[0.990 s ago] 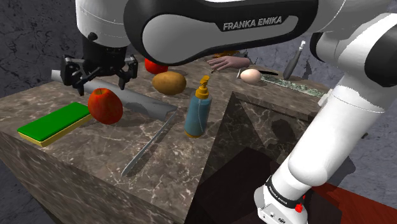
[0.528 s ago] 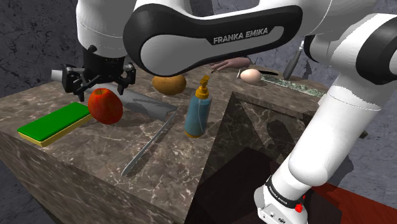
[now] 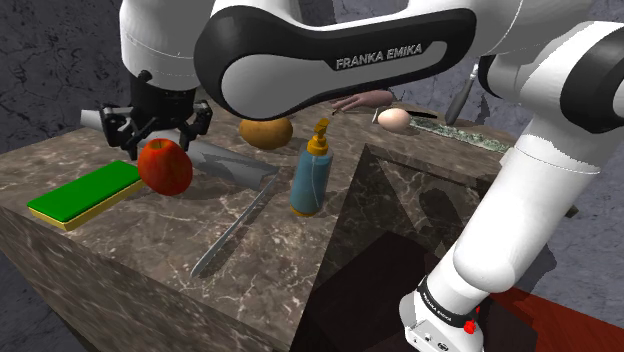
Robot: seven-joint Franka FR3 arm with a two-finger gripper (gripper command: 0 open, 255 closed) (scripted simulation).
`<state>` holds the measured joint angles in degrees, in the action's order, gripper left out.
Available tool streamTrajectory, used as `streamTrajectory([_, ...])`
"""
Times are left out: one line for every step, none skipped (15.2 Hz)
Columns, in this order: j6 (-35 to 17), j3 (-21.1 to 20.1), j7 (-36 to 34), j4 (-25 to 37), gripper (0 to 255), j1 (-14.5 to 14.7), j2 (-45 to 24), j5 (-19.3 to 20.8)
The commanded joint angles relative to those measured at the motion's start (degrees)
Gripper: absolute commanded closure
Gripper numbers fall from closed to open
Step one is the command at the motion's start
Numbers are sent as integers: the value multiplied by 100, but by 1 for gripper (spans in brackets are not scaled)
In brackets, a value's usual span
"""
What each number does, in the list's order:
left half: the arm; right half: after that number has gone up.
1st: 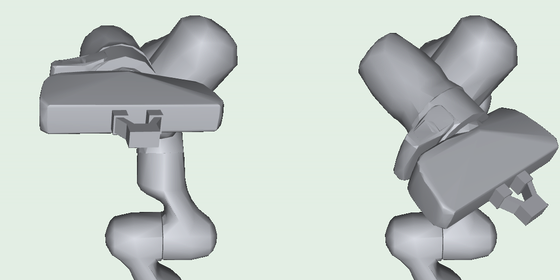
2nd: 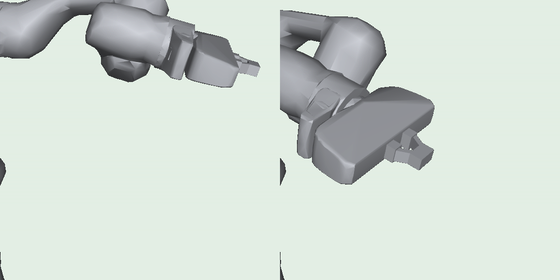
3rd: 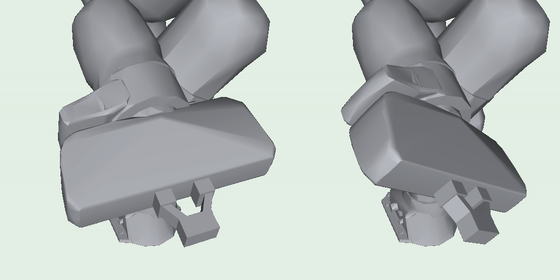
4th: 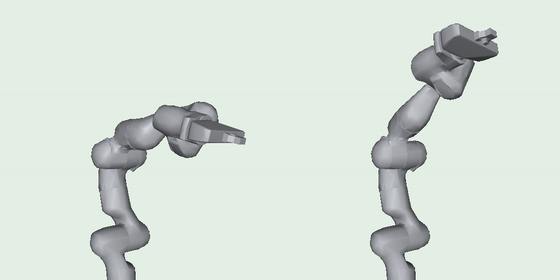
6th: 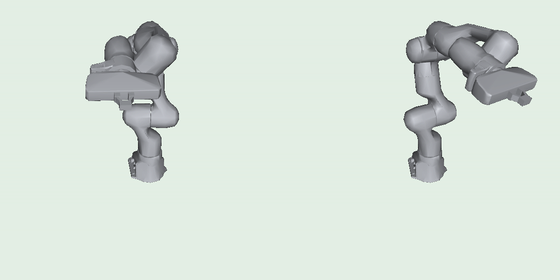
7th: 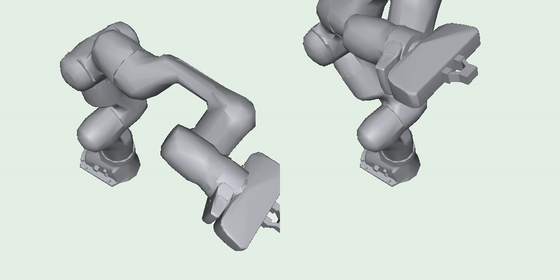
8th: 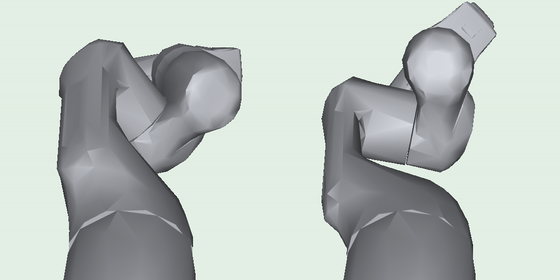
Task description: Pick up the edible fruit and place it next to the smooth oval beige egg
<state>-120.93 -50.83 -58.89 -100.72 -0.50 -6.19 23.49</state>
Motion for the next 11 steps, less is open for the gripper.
streamTrajectory([9,3,1,-20,255,-3,-6,-1])
streamTrajectory([5,3,7,-30,255,-8,8,-13])
streamTrajectory([0,5,13,-35,255,-12,11,-17])
streamTrajectory([-12,5,10,-49,255,-13,14,-18])
streamTrajectory([0,4,1,-33,255,-6,1,-5])
streamTrajectory([29,1,-4,5,255,5,-17,7])
streamTrajectory([98,-4,26,73,255,6,-9,-15])
streamTrajectory([168,-9,52,145,255,9,-5,-32])
streamTrajectory([239,-13,77,217,255,12,-2,-48])
streamTrajectory([311,-18,101,291,255,16,0,-62])
streamTrajectory([384,-22,124,367,255,21,-1,-74])
